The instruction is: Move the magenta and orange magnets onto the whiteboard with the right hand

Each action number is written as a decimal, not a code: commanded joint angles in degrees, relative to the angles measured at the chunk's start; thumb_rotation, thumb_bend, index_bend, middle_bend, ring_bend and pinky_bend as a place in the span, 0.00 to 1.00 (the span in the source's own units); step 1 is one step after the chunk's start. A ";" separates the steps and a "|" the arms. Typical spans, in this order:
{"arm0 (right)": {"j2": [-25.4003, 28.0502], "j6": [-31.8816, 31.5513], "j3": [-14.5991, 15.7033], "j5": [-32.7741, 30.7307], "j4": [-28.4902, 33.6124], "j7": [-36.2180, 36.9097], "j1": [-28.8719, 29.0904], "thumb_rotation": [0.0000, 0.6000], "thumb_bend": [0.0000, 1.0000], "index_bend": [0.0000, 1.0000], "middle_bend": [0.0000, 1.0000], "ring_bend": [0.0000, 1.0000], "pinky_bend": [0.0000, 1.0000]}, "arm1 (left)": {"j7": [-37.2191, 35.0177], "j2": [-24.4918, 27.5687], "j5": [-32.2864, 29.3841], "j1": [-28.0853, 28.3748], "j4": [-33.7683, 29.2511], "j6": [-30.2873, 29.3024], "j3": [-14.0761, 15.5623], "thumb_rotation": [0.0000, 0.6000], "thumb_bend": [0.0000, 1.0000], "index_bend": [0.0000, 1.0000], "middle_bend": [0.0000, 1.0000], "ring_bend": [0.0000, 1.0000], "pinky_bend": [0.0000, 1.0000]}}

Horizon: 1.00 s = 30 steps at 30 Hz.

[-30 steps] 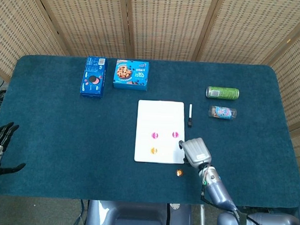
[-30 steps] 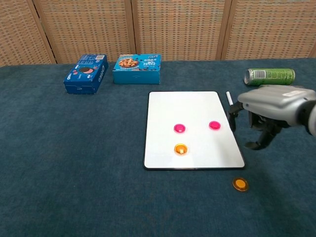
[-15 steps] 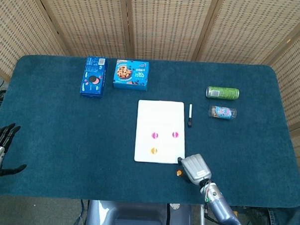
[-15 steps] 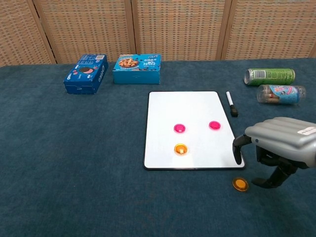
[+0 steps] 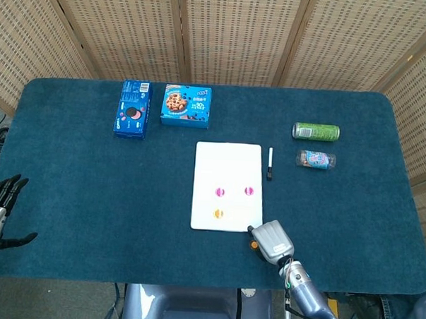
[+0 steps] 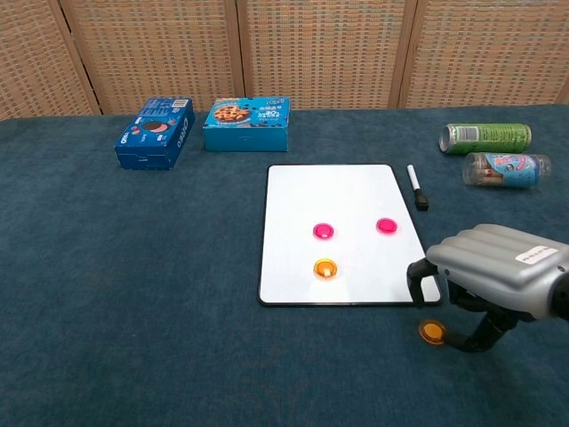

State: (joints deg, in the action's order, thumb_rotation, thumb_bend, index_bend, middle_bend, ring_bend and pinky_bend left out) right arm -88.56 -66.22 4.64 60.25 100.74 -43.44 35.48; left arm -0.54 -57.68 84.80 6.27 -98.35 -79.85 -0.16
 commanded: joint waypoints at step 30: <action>-2.13 2.32 -0.59 0.75 -3.62 -1.41 -1.69 1.00 0.35 0.39 0.97 0.90 1.00 | 0.48 -0.13 -0.24 -0.03 -0.08 -0.02 -0.07 1.00 0.00 0.00 0.00 0.00 0.00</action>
State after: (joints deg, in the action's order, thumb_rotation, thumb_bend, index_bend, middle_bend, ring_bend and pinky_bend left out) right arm -90.69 -63.90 4.05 61.00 97.12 -44.85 33.79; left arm -0.06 -57.82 84.56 6.24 -98.43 -79.87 -0.23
